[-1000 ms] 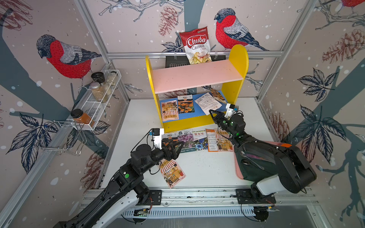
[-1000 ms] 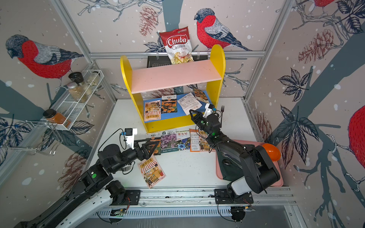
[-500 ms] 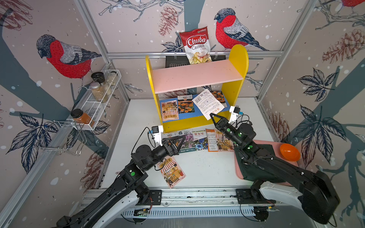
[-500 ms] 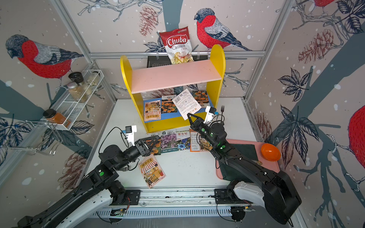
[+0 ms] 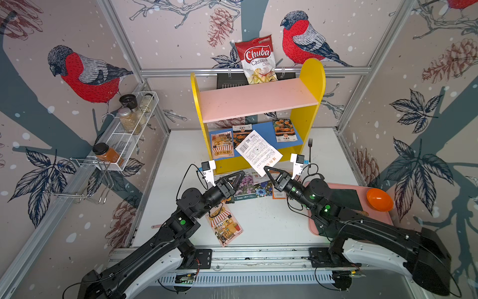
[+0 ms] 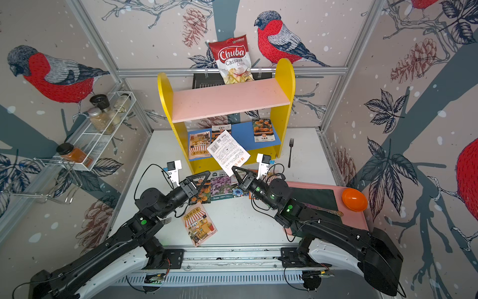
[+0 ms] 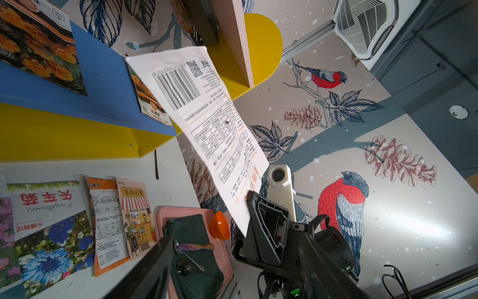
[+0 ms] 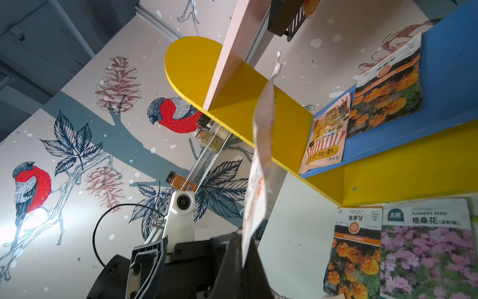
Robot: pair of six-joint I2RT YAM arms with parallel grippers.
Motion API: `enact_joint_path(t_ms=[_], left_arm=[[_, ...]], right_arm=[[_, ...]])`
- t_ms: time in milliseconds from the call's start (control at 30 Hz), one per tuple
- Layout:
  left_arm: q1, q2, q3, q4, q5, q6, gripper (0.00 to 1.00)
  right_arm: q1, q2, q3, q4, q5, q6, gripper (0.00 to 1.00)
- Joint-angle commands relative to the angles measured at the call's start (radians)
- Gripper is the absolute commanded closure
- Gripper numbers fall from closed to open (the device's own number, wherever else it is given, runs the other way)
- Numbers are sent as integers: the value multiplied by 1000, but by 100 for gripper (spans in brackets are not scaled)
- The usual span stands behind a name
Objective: Take the seed bag off the shelf
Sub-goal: Pick up the seed packet from the shelf.
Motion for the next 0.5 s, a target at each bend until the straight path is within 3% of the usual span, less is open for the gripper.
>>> enact_joint_path(t_ms=[0, 467], left_arm=[[2, 10, 9, 110, -4, -14, 25], [2, 41, 20, 146, -23, -26, 28]], right_arm=[[42, -4, -10, 48, 52, -20, 100], [214, 15, 25, 86, 135, -77, 100]])
